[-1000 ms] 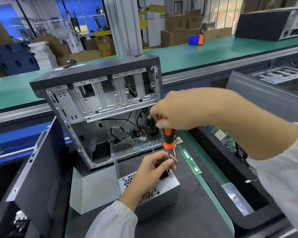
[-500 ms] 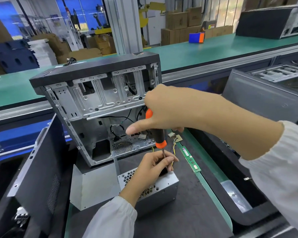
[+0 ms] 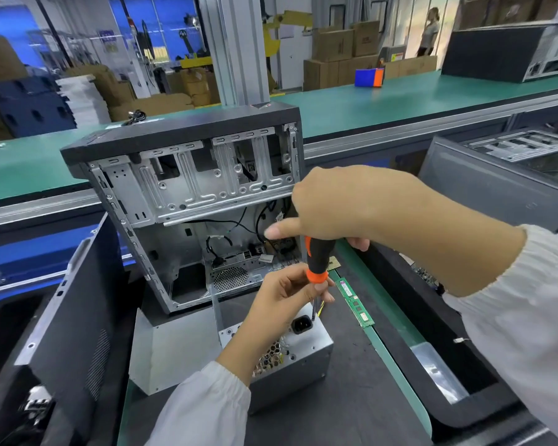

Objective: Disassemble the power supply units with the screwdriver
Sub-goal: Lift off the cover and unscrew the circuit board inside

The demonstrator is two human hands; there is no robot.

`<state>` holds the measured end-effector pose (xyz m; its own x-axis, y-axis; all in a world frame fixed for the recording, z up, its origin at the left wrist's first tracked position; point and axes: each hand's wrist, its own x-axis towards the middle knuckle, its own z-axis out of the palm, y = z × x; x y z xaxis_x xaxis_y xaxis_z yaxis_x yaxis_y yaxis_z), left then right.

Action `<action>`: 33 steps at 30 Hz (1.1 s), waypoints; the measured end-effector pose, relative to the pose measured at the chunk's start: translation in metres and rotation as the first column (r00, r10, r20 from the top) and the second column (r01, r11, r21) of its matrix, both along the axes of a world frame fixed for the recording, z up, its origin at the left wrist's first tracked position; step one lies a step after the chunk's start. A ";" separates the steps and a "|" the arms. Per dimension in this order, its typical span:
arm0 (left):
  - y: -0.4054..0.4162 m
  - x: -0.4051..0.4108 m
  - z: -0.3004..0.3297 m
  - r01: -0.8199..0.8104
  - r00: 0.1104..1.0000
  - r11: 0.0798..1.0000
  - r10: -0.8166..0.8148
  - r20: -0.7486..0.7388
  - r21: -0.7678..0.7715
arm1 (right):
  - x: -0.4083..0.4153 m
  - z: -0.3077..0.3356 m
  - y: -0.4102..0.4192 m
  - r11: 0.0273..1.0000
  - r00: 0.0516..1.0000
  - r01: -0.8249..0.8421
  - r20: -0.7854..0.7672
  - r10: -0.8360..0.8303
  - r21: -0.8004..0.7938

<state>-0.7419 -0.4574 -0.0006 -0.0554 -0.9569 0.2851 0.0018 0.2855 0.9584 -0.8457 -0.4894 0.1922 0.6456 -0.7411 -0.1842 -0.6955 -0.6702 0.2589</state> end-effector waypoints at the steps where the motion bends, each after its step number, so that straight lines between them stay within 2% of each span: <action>1: 0.000 0.000 0.000 -0.004 1.000 1.000 0.004 0.003 0.003 | 0.000 -0.001 0.001 1.000 1.000 -0.015 -0.004 0.014 -0.025; 6: 0.000 0.000 0.001 -0.001 1.000 1.000 0.001 0.004 0.012 | -0.005 -0.004 -0.001 0.986 0.987 -0.156 -0.041 0.154 -0.061; 7: 0.001 0.001 0.002 -0.003 1.000 1.000 0.003 -0.011 0.013 | -0.006 -0.002 -0.001 0.982 0.982 -0.187 -0.044 0.186 -0.023; 10: 0.001 0.004 0.004 0.001 1.000 1.000 0.000 -0.028 0.026 | -0.007 0.000 -0.007 0.972 0.989 -0.149 0.020 0.148 0.184; 12: 0.001 0.008 0.003 -0.001 0.999 0.998 -0.003 0.053 0.066 | -0.006 -0.004 -0.009 0.974 0.989 -0.145 0.035 0.141 0.175; 13: 0.001 0.011 0.002 -0.020 0.988 0.996 0.006 0.152 0.089 | -0.006 -0.007 -0.010 0.979 0.989 -0.145 0.046 0.140 0.143; 15: 0.001 0.017 -0.003 -0.086 0.896 0.992 0.035 0.443 0.097 | -0.005 -0.011 -0.014 0.983 0.987 -0.150 0.075 0.143 0.103; 17: 0.003 0.020 -0.007 -0.103 0.779 0.991 0.028 0.626 0.084 | -0.006 -0.010 -0.015 0.984 0.987 -0.145 0.089 0.136 0.100; 19: 0.004 0.019 -0.009 -0.084 0.748 0.993 0.011 0.664 0.078 | -0.009 -0.005 -0.015 0.986 0.985 -0.136 0.115 0.125 0.094; 29: 0.003 0.011 -0.014 -0.124 0.738 0.992 0.090 0.669 0.004 | -0.018 0.011 -0.012 0.983 0.976 -0.136 0.189 0.111 0.122; 31: 0.001 0.010 -0.014 -0.109 0.693 0.994 0.094 0.715 -0.025 | -0.020 0.015 -0.011 0.985 0.976 -0.133 0.186 0.111 0.111; 33: -0.003 0.008 -0.013 -0.086 0.594 0.994 0.108 0.797 -0.071 | -0.023 0.020 -0.011 0.984 0.977 -0.132 0.184 0.109 0.117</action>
